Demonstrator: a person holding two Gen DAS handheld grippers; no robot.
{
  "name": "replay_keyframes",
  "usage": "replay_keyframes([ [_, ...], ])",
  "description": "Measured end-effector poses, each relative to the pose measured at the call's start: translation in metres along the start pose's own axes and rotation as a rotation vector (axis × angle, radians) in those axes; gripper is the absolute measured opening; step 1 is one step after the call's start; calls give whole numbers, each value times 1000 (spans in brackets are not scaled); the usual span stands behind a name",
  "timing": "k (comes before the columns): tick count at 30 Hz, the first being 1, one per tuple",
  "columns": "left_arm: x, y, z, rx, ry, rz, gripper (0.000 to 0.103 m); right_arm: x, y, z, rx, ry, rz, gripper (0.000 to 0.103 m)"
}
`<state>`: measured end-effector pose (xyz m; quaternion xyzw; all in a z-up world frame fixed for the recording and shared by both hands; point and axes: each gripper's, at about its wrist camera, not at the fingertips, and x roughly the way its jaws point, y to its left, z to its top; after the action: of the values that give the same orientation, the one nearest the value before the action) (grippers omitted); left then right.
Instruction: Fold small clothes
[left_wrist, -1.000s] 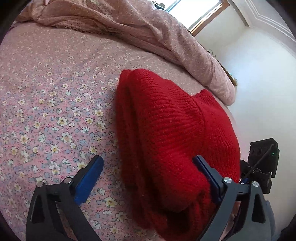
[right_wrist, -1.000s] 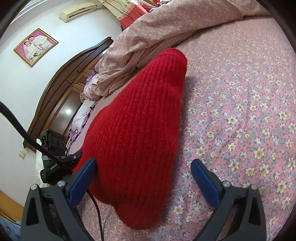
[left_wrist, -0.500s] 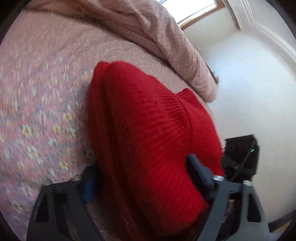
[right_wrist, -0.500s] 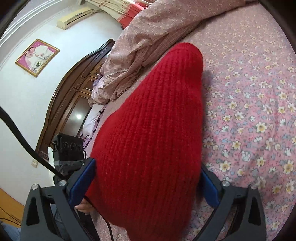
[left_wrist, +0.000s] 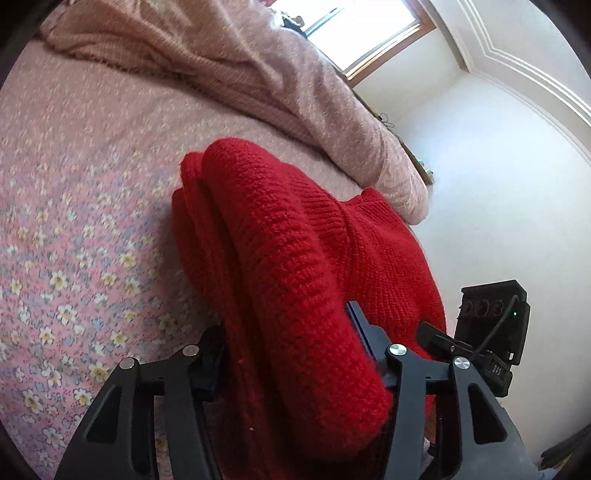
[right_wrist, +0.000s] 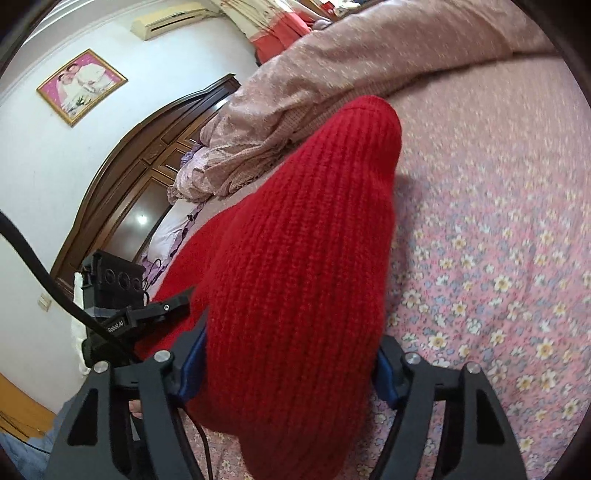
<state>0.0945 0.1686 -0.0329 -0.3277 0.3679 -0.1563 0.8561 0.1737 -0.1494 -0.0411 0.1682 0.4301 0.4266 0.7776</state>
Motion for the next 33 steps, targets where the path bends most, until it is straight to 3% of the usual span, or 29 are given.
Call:
replay_keyframes([
  [11,23,-54,19,136,-53,32,46,-48,-11,20,-59,-115,-52,75],
  [17,63,-100,40,189,-66,29,46,-88,-41,44,-57,-206,-79,75],
  [22,96,-134,57,302,-96,14,46,-116,-75,65,-65,-280,-67,75],
  [28,140,-114,56,303,-44,55,46,-98,-103,76,-70,-212,-136,75],
  [31,164,-93,48,292,42,122,47,-69,-128,68,31,-95,-189,77],
  [33,161,-85,46,278,15,82,48,-72,-139,66,77,-129,-132,80],
])
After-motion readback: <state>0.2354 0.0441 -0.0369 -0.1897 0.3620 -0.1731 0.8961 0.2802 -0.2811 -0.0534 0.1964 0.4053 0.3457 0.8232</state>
